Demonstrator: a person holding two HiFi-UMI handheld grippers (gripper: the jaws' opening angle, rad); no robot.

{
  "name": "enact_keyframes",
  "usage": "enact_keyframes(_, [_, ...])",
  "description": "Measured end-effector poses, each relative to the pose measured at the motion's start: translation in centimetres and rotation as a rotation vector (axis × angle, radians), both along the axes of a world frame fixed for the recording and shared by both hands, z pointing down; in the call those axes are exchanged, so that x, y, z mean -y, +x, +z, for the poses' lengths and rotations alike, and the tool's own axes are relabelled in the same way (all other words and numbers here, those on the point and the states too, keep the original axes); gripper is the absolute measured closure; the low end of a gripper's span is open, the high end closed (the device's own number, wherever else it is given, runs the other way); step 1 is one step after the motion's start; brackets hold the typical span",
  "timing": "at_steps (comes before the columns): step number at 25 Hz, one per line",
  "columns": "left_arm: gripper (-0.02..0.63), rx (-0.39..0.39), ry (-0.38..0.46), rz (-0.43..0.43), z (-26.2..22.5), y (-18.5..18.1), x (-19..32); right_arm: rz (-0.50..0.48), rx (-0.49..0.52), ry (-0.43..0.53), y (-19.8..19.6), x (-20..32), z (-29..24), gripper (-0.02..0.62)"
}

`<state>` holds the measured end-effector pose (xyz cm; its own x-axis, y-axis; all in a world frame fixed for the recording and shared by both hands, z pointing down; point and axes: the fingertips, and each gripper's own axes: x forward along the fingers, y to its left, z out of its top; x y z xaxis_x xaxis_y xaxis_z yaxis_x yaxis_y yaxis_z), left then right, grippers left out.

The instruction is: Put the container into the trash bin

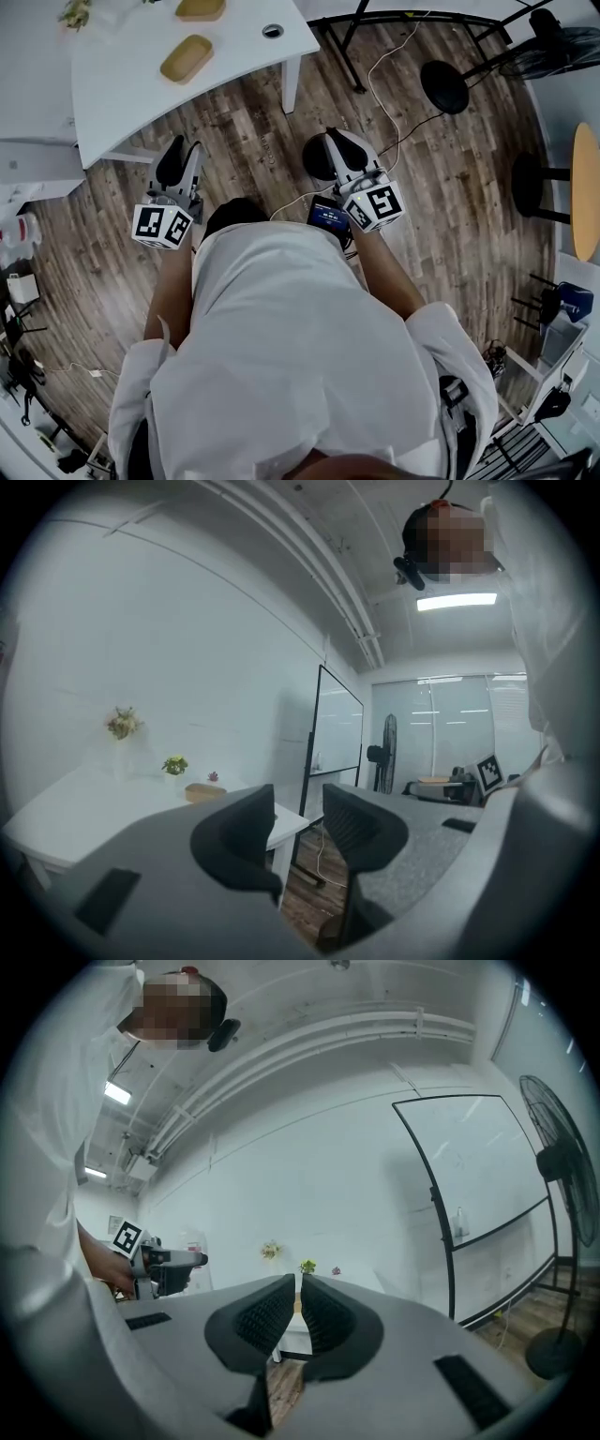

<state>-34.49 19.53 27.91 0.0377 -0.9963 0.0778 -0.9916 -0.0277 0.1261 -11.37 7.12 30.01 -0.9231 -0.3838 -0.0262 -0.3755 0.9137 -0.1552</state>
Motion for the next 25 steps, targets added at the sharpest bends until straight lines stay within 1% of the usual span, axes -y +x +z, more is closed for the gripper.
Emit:
enact_keyframes(4, [0.439,-0.068,-0.024,-0.045,1.3,-3.1,1.2,0.013,-0.009,-0.021,-0.3,1.5,0.8,0.552])
enact_keyframes(8, [0.44,-0.123,-0.083,-0.104,3.2,-7.8,3.4,0.026,-0.036,-0.022,-1.8,4.1,1.0,0.552])
enact_keyframes(12, [0.44,-0.151,-0.137,-0.148,5.6,-13.4,6.8,0.033,-0.086,-0.028,-4.6,8.1,1.7,0.552])
enact_keyframes(16, [0.44,-0.22,-0.233,-0.208,8.8,-19.2,9.8,0.009,-0.128,-0.021,-9.0,12.6,1.5,0.552])
enact_keyframes(20, [0.439,-0.35,-0.349,-0.237,12.7,-23.8,11.7,-0.001,-0.161,-0.018,-14.0,17.0,0.8,0.552])
enact_keyframes(23, [0.439,-0.446,-0.414,-0.252,15.2,-26.3,13.2,-0.007,-0.185,-0.029,-17.0,20.0,1.1,0.552])
enact_keyframes(25, [0.439,-0.539,-0.453,-0.268,16.8,-27.4,13.8,-0.012,-0.21,-0.039,-18.4,21.6,1.5,0.552])
